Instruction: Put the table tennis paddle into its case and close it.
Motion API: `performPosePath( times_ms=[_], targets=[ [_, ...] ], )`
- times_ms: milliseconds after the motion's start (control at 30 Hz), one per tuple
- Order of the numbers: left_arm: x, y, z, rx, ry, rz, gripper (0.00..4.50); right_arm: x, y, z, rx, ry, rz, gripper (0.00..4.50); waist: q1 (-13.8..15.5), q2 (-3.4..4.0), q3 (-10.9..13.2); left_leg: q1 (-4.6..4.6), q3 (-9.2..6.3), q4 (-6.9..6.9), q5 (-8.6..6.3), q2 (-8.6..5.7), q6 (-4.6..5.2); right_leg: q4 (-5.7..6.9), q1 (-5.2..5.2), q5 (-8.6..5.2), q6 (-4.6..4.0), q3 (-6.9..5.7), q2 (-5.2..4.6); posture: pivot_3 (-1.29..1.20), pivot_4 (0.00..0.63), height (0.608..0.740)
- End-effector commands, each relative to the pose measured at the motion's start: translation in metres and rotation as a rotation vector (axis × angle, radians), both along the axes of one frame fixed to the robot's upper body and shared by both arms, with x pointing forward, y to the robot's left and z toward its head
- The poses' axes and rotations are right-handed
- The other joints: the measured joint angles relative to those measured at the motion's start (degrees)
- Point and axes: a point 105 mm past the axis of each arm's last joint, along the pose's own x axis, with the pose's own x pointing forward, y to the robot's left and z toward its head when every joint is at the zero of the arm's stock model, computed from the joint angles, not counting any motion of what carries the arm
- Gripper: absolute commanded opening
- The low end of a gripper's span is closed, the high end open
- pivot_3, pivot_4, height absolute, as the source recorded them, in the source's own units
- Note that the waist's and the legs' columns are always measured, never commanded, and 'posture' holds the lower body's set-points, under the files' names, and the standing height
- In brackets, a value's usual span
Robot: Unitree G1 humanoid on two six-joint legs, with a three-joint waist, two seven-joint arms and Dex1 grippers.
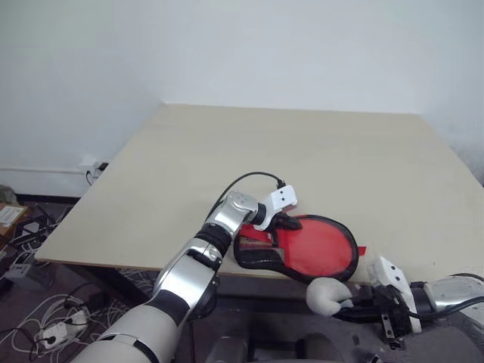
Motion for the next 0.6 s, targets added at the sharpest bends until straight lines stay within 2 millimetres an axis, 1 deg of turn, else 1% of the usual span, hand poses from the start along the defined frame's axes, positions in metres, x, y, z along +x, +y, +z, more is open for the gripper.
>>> performPosePath(
  times_ms=[33, 167, 267, 333, 600],
  targets=[
    [-0.019, 0.019, -0.045, 0.177, 0.117, -0.004, 0.0, 0.002, 0.018, 0.007, 0.04, -0.03, 0.041, 0.02, 0.0, 0.04, 0.0, 0.0, 0.0, 0.0, 0.0, 0.0, 0.0, 0.0, 0.0, 0.0, 0.0, 0.0, 0.0, 0.0, 0.0, 0.74],
    [-0.017, 0.016, -0.043, 0.178, 0.11, -0.009, 0.0, 0.001, 0.035, 0.012, 0.085, -0.031, 0.076, 0.02, 0.0, 0.07, -0.1, -0.01, -0.02, -0.02, 0.0, -0.01, 0.0, 0.0, -0.03, 0.0, 0.0, 0.01, 0.0, 0.0, 0.0, 0.74],
    [-0.017, 0.013, -0.042, 0.18, 0.107, -0.013, 0.0, 0.001, 0.042, 0.013, 0.1, -0.025, 0.089, 0.02, 0.1, 0.12, -0.1, -0.01, -0.04, -0.02, 0.0, -0.01, 0.0, 0.0, -0.04, 0.0, 0.0, 0.0, 0.0, 0.0, 0.0, 0.74],
    [-0.018, 0.011, -0.042, 0.182, 0.106, -0.02, 0.0, 0.001, 0.052, 0.013, 0.121, -0.02, 0.103, 0.02, 0.1, 0.11, -0.2, -0.01, -0.04, -0.01, 0.0, -0.03, 0.0, 0.0, -0.09, 0.0, 0.0, 0.0, -0.01, 0.0, 0.0, 0.74],
    [-0.022, 0.004, -0.043, 0.177, 0.115, -0.047, 0.0, 0.02, 0.09, 0.014, 0.174, -0.017, 0.098, 0.02, 0.1, -0.06, -0.4, -0.01, -0.08, -0.02, 0.0, -0.02, 0.01, 0.0, -0.08, 0.0, 0.01, 0.02, -0.01, 0.0, 0.0, 0.74]
  ],
)
